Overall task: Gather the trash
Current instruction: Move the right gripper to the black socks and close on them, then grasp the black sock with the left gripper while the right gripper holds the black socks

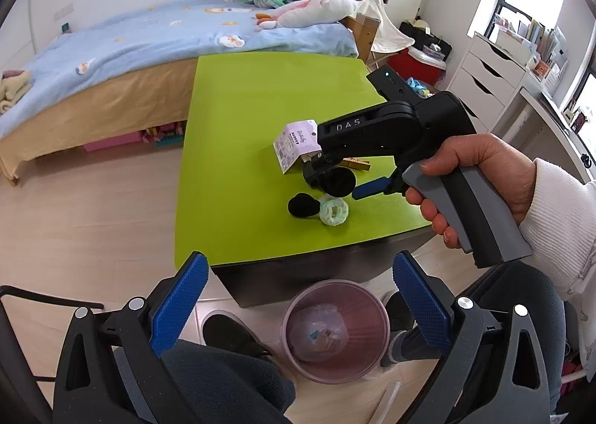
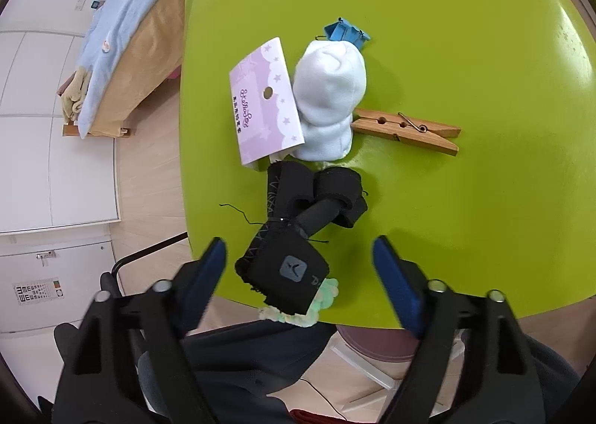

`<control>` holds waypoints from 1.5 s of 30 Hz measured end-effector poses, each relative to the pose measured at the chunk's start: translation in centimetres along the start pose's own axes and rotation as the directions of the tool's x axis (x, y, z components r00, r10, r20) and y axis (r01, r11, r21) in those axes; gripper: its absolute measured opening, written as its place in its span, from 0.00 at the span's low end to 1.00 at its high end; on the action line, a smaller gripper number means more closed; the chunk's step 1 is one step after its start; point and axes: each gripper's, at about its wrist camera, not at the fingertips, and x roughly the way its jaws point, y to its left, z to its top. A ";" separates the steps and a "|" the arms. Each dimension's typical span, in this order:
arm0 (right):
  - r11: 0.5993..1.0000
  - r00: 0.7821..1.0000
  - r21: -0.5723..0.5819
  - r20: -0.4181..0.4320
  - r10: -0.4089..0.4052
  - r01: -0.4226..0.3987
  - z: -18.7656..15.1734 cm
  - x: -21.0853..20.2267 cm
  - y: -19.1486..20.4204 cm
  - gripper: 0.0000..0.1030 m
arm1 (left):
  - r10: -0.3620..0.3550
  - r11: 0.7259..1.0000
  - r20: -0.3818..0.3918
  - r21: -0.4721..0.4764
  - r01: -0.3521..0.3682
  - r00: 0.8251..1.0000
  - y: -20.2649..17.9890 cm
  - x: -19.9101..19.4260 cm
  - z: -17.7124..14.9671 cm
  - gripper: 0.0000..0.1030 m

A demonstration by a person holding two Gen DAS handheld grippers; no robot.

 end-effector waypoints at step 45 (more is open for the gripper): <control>0.976 0.958 -0.204 0.286 -0.017 0.078 -6.7 -10.0 -2.9 0.27 | -0.123 0.919 -0.258 -0.394 0.012 0.958 2.7 11.2 6.3 0.93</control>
